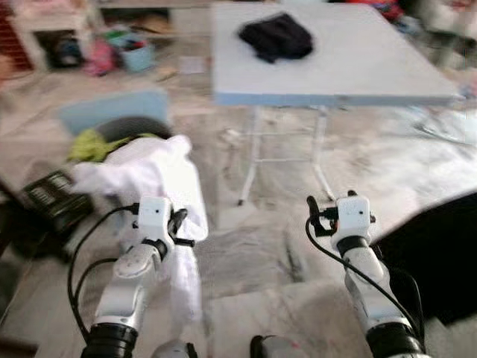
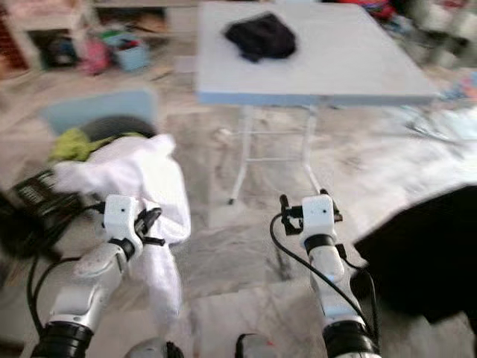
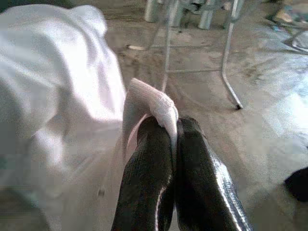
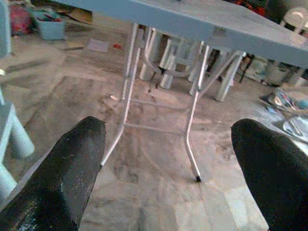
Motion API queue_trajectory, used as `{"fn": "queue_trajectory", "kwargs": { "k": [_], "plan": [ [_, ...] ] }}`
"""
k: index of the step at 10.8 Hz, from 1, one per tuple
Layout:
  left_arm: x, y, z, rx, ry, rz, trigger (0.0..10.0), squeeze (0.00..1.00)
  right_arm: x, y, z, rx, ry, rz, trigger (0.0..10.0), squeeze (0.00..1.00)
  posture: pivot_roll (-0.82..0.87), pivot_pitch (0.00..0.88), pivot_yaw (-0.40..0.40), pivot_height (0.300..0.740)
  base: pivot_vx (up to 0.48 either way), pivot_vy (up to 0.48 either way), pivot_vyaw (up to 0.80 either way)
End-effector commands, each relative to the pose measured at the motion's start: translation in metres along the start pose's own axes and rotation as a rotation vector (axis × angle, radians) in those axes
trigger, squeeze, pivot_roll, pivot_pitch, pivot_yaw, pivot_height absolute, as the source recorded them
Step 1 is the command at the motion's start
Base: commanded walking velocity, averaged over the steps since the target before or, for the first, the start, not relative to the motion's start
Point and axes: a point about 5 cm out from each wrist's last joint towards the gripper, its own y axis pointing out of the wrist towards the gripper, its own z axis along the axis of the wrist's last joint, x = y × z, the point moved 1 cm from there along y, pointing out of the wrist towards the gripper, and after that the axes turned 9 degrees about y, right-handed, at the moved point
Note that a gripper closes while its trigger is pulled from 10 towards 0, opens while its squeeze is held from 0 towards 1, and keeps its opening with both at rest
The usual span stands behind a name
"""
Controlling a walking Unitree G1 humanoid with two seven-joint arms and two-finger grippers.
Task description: Hang hanger
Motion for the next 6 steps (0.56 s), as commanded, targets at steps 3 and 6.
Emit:
{"fn": "queue_trajectory", "kwargs": {
  "k": [3, 6],
  "plan": [
    [0.0061, -0.0009, 0.0085, 0.043, 0.012, -0.033, 10.0, 0.00, 0.0019, -0.0021, 0.0017, 0.014, -0.001, -0.012, 10.0, 0.00, -0.02, 0.000, -0.015, 0.740, 0.000, 0.000, -0.80],
    [0.0085, -0.0006, 0.0090, 0.047, 0.010, -0.048, 10.0, 0.00, 0.0001, -0.0023, 0.0008, 0.013, 0.003, -0.014, 10.0, 0.00, -0.02, 0.000, -0.008, 0.740, 0.000, 0.000, -0.71]
  ]
}}
